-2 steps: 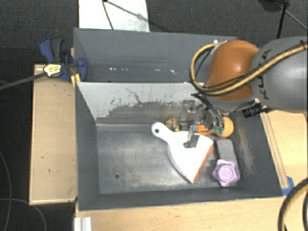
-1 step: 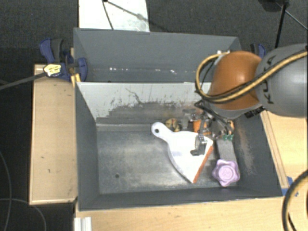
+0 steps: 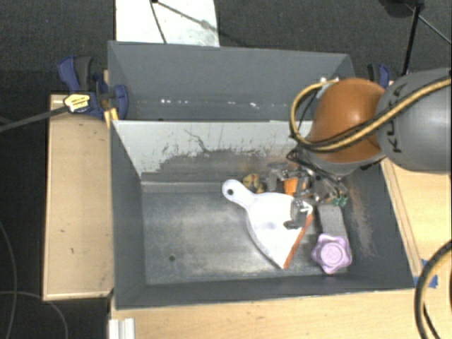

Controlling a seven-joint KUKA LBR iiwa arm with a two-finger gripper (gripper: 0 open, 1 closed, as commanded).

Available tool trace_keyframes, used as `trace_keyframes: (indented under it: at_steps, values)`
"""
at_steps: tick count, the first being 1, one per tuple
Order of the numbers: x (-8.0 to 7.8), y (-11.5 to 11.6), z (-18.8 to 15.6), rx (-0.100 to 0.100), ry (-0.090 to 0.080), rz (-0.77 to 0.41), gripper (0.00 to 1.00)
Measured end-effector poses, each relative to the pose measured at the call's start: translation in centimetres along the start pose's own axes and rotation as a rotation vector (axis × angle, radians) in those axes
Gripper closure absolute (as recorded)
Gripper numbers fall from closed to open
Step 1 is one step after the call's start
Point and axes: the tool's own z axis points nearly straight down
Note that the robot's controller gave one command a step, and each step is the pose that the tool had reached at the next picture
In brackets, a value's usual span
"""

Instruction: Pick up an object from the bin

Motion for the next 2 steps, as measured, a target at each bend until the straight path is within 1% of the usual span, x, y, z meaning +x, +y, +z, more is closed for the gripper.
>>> trace_keyframes:
  at_steps: [1, 2]
  values:
    - [1.0, -1.9, 0.0, 0.0, 0.003, 0.306, 0.0]
    - [0.4, -4.5, 2.1, -0.002, -0.001, 0.187, 1.0]
